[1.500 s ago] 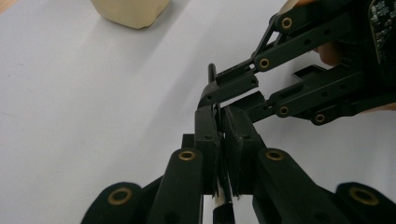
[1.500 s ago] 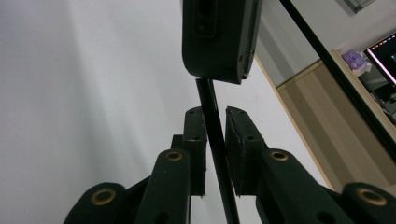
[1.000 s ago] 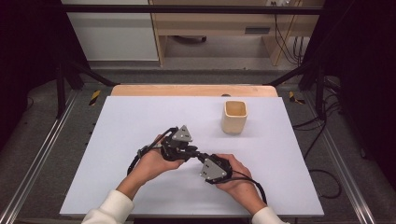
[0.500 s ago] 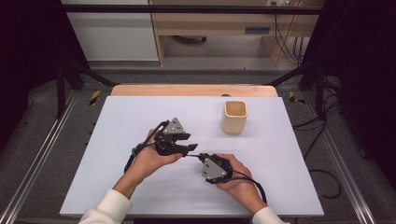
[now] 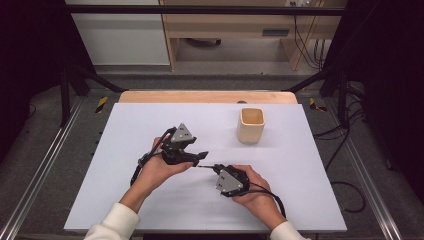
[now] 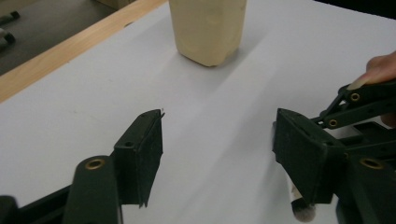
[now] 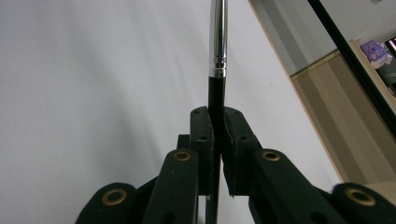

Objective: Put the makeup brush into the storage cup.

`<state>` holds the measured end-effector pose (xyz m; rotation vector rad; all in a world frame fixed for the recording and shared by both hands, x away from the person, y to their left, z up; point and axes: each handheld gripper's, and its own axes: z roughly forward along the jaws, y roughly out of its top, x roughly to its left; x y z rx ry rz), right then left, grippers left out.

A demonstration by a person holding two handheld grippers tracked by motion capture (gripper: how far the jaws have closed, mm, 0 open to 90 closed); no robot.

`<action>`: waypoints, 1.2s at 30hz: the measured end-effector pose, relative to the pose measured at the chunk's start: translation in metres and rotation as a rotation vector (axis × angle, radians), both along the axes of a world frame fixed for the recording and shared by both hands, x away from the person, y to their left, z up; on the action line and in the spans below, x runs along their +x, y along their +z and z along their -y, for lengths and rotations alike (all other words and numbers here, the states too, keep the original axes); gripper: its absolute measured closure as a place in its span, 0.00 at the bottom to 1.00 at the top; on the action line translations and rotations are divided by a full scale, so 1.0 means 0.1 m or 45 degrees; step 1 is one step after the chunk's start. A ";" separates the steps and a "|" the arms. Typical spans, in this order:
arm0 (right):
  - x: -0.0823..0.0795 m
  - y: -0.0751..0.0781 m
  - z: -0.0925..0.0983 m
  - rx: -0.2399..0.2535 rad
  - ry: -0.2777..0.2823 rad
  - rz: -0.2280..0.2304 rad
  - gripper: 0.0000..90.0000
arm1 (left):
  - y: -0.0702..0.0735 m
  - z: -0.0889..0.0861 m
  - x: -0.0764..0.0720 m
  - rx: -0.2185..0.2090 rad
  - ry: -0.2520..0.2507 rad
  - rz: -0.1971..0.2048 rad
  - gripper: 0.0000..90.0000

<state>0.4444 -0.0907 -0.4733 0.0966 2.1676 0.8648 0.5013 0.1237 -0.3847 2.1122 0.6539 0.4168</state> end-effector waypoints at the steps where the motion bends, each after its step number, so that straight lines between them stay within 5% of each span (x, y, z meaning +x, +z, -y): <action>1: 0.00 0.00 0.00 0.001 0.000 -0.001 0.93 | 0.00 -0.01 0.00 -0.017 0.010 0.007 0.32; 12: -0.01 0.03 0.12 0.006 -0.028 0.028 0.93 | -0.16 -0.32 -0.08 -0.121 0.117 0.098 0.12; 16: 0.00 0.05 0.17 0.018 -0.052 0.032 0.93 | -0.25 -0.47 -0.14 -0.164 0.111 0.128 0.07; 19: -0.01 0.06 0.22 0.035 -0.073 0.033 0.93 | -0.31 -0.56 -0.21 -0.131 0.105 0.179 0.07; 25: 0.02 0.08 0.30 0.046 -0.099 0.040 0.93 | -0.43 -0.70 -0.36 -0.155 0.123 0.231 0.06; 36: 0.03 0.10 0.35 0.046 -0.122 0.056 0.93 | -0.62 -0.81 -0.50 -0.251 0.210 0.243 0.03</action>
